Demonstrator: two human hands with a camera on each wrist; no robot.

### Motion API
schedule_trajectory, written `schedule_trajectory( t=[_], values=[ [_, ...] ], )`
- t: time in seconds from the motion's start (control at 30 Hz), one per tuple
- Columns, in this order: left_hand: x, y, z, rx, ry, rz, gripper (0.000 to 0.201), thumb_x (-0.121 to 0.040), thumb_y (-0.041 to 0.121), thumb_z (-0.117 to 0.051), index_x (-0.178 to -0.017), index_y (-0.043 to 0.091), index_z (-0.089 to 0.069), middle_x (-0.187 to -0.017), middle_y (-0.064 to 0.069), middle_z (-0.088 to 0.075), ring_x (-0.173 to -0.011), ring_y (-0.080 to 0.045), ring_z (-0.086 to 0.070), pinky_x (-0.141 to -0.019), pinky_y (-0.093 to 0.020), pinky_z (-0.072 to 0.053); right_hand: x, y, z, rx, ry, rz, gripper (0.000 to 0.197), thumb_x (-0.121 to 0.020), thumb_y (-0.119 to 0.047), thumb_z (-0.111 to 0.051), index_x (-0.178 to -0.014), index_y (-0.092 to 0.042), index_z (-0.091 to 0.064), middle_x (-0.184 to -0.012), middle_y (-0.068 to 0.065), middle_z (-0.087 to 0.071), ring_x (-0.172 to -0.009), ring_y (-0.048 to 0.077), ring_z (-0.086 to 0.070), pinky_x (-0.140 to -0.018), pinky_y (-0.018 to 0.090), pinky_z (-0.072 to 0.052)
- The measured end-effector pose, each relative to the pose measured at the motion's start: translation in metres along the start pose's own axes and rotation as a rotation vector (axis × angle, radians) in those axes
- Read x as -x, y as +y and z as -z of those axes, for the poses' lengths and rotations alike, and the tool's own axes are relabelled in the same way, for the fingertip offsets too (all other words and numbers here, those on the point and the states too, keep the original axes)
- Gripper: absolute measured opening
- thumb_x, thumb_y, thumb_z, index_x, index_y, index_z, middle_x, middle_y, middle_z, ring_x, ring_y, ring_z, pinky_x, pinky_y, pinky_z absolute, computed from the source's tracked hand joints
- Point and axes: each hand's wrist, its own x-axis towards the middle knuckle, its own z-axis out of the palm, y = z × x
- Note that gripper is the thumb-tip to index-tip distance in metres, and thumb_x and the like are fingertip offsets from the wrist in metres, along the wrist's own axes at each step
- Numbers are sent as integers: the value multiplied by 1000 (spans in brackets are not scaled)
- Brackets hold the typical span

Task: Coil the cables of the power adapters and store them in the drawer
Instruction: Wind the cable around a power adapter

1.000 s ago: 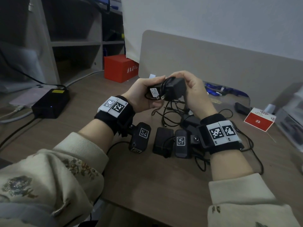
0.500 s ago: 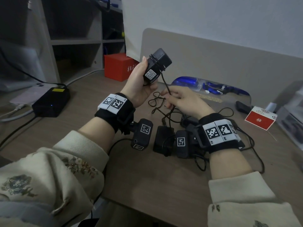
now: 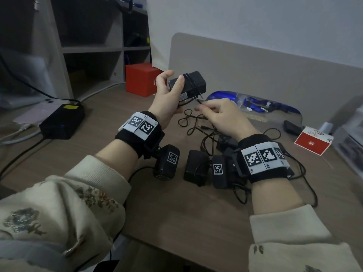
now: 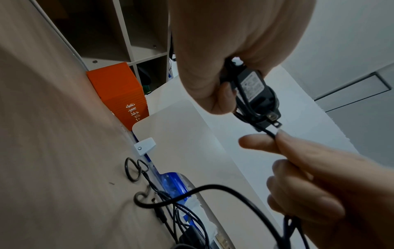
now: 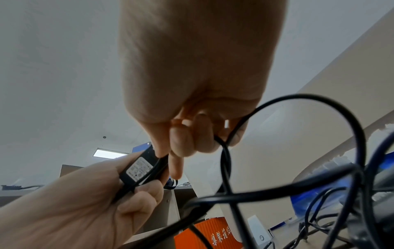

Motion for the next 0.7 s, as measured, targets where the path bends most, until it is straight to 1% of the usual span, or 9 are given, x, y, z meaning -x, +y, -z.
schedule_trajectory(
  t=[0.07,0.13,0.33,0.37,0.43,0.47,0.5,0.6,0.7],
  values=[
    [-2,-2,2,-68,19,-9,40,-101,41,-47,-136,31,-29,-124,-8,-55,-91,-14,-59,-50,-20,-46,0,1,0,19,15,2,33,-98,-33,-52,-95,-7,-73,-94,19,-70,-93,27,-64,-91,44,-50],
    [-3,-4,4,-121,49,-1,41,-101,42,-47,-136,31,-29,-124,-9,-55,-93,-17,-59,-55,-23,-47,0,1,0,19,32,1,28,-97,-33,-55,-94,-14,-76,-89,11,-72,-92,20,-64,-93,43,-49],
    [-3,-3,3,-255,42,-52,43,-98,35,-55,-135,22,-37,-107,-2,-54,-74,-9,-51,-47,-17,-44,-2,1,-1,81,73,35,19,-93,-33,-60,-93,-25,-77,-85,-11,-71,-90,14,-65,-86,45,-54],
    [-3,-3,3,-272,40,-66,45,-96,35,-58,-135,21,-41,-108,-3,-56,-75,-9,-53,-50,-18,-45,-2,1,-1,93,92,46,18,-92,-33,-60,-91,-25,-77,-83,-11,-71,-87,13,-65,-85,44,-54],
    [-2,-2,3,-305,32,-90,47,-91,37,-64,-131,21,-47,-117,-7,-60,-90,-16,-61,-68,-27,-52,0,0,0,132,139,71,19,-91,-35,-62,-86,-25,-77,-77,-9,-71,-81,14,-65,-88,44,-50],
    [-2,-1,3,-341,26,-100,45,-88,38,-66,-127,22,-50,-118,-7,-61,-100,-21,-63,-78,-35,-53,1,-1,1,158,160,82,19,-90,-37,-63,-83,-26,-77,-75,-9,-71,-79,15,-64,-93,42,-45],
    [-1,0,3,-378,13,-111,41,-87,36,-67,-123,22,-54,-114,-4,-63,-102,-22,-64,-80,-37,-53,1,-1,1,185,177,92,19,-89,-39,-64,-81,-27,-76,-74,-9,-70,-79,15,-63,-96,37,-39],
    [1,3,1,-484,-70,-122,24,-88,26,-67,-109,16,-63,-90,4,-63,-80,-14,-62,-63,-24,-48,1,1,1,244,212,97,20,-84,-50,-66,-71,-34,-72,-70,-11,-69,-81,16,-60,-89,30,-27],
    [4,5,0,-572,-169,-61,27,-88,23,-65,-110,7,-64,-83,0,-61,-68,-14,-55,-47,-19,-40,-1,7,1,280,238,64,35,-67,-74,-56,-57,-41,-60,-60,-15,-63,-85,22,-56,-81,30,-25]
  ],
)
